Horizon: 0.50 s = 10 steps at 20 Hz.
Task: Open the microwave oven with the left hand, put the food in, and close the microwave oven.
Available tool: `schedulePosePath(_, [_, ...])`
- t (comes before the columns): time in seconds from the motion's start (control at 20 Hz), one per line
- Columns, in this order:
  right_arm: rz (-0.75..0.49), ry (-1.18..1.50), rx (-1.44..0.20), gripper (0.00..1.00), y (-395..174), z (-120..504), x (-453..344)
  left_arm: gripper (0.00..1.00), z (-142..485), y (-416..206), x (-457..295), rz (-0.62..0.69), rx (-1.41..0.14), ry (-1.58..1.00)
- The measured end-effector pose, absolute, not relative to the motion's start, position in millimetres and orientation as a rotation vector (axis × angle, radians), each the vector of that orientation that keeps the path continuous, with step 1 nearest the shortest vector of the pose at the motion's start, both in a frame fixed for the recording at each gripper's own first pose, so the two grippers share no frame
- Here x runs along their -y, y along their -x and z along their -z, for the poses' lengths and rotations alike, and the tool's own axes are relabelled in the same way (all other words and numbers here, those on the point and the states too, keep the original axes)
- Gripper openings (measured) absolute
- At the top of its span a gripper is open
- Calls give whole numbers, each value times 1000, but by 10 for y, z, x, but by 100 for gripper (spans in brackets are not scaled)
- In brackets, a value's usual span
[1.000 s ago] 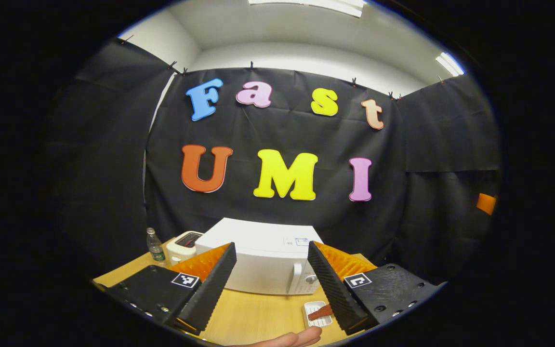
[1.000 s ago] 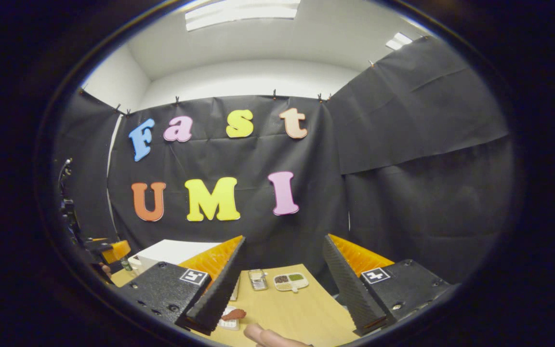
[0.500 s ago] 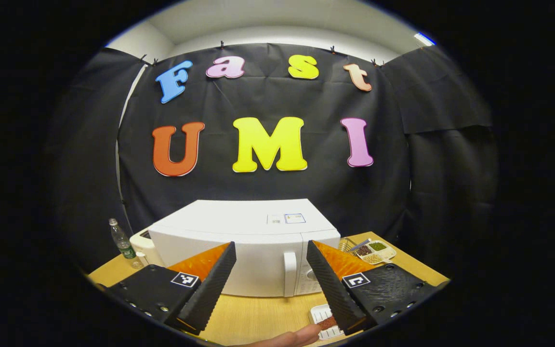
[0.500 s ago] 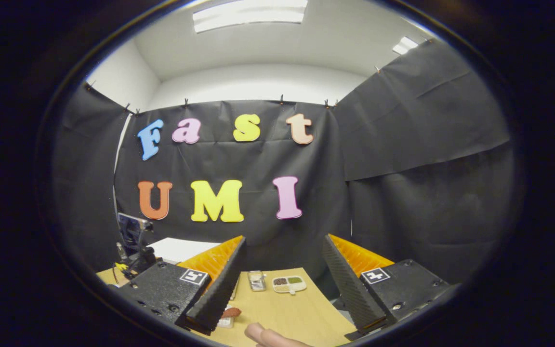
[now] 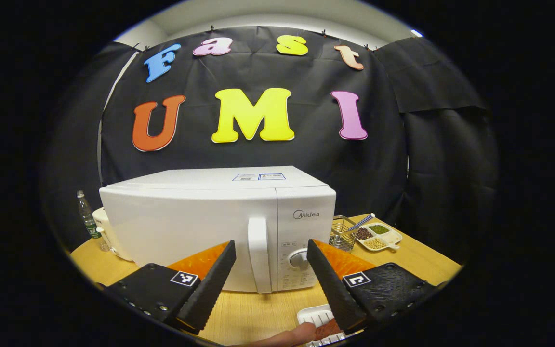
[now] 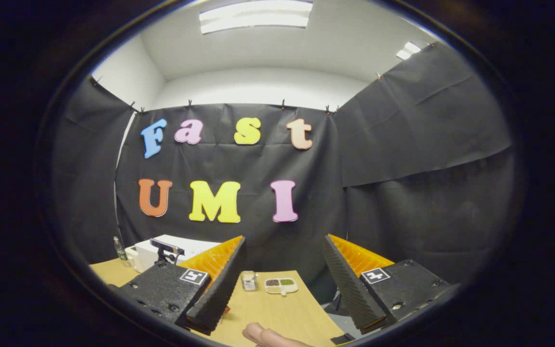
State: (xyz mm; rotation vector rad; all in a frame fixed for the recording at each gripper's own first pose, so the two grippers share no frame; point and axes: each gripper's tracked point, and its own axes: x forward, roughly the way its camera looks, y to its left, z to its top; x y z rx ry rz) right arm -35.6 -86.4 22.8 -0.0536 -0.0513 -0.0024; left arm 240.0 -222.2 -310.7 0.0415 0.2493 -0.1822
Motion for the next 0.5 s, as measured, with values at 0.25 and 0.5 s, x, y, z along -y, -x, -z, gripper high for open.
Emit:
schedulePosePath(0.25, [-14, 33, 41, 90, 389, -140, 900, 96, 3323, -2555, 2169, 151, -269, -41])
schedulePosePath(0.5, [-37, 31, 31, 90, 350, -105, 885, 49, 3580, -2627, 2095, 171, -326, 34])
